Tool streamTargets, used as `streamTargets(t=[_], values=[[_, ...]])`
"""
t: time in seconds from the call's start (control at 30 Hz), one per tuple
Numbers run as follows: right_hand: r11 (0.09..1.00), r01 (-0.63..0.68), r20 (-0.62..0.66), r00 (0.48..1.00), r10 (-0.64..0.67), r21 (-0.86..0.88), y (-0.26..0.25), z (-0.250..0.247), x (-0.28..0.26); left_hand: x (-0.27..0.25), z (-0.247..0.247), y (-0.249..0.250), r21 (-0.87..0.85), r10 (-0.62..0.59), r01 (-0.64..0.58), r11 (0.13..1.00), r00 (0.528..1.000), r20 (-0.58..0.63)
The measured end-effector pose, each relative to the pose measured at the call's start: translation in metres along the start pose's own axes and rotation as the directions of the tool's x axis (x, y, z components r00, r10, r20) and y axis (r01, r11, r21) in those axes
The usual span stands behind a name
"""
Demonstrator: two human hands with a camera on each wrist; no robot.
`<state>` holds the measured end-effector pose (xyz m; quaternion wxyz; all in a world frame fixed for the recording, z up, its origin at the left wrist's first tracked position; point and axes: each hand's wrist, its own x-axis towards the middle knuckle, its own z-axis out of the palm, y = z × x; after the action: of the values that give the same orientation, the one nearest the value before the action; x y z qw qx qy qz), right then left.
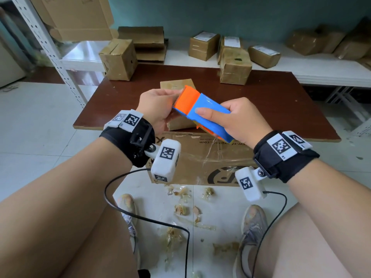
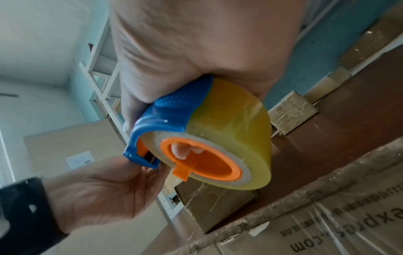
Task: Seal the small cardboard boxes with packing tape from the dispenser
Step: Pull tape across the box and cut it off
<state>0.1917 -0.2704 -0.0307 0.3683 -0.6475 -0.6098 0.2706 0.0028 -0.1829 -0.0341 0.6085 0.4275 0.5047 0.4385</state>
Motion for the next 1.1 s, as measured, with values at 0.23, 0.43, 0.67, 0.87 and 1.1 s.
streamTargets(t=[0.23,0.43,0.67,0.87,1.1], values=[[0.97,0.084,-0.074,0.992,-0.104,-0.228,-0.001,-0.001,0.011,0.005,-0.002,-0.003,-0.02,0.149,-0.151,0.988,0.986,-0.076],[0.96,0.08,-0.079,0.991,-0.105,-0.27,0.005,-0.006,0.016,0.007,-0.001,-0.007,-0.038,0.219,-0.222,0.974,0.973,-0.078],[0.939,0.117,-0.077,0.986,-0.149,-0.324,0.012,-0.009,0.02,0.008,0.004,-0.006,-0.095,0.146,-0.152,0.984,0.987,-0.069],[0.927,0.144,-0.087,0.979,-0.185,-0.346,0.014,-0.012,0.022,0.007,0.004,-0.004,-0.153,0.143,-0.148,0.977,0.989,-0.041],[0.897,0.197,-0.088,0.964,-0.25,-0.396,0.026,-0.014,0.017,0.002,-0.01,0.0,-0.134,0.193,-0.187,0.973,0.981,0.033]])
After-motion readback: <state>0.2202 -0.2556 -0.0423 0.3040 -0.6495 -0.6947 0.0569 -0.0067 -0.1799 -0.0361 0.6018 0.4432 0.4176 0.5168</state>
